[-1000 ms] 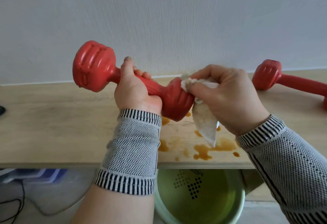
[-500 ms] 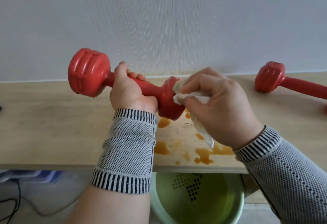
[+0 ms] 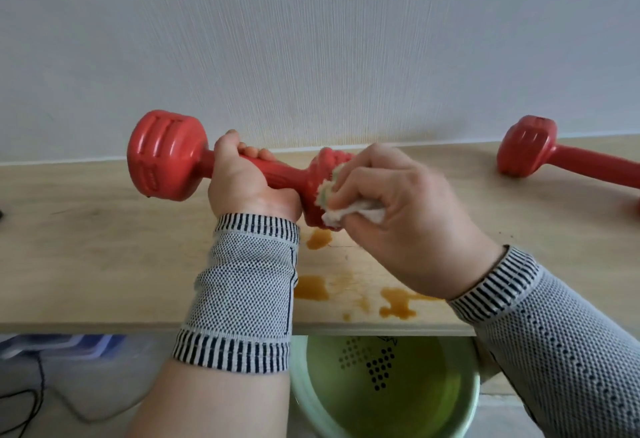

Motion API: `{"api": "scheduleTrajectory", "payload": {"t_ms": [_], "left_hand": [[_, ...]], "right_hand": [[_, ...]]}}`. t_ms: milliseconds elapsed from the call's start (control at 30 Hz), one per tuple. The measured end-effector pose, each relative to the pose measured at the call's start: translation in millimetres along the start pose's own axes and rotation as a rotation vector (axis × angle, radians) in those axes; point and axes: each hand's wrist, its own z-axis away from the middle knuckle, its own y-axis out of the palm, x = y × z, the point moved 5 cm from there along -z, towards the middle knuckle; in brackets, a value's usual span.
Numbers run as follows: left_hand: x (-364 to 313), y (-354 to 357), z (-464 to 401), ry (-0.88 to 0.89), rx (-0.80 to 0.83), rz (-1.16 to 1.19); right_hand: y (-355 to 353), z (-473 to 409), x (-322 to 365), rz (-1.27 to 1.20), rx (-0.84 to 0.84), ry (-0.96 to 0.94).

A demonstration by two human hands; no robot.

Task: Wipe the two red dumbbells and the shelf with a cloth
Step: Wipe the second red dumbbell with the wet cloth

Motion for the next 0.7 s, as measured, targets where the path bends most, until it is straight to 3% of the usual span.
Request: {"api": "scheduleTrajectory", "payload": {"t_ms": [167,233,467,600,700], "left_hand": [[4,7,6,0.003,0.115,-0.092],[5,4,3,0.031,0.047,-0.047],[-1,-9,-8,-0.012,-0.074,-0.009],[-1,-3,-5,0.012,-0.016,0.008],[2,9,2,-0.001,0.149,0.020]], "right_hand": [[-11,-7,-18,-0.136,-0.138,0.174],[-14,-7,-25,-0.169,-0.167,0.231],[0,-5,-15,-0.103,0.081,0.091],[-5,-11,-24,-0.175,-0.108,0.246],[-19,-13,-36,-0.290,-0.244,0.407]]}}
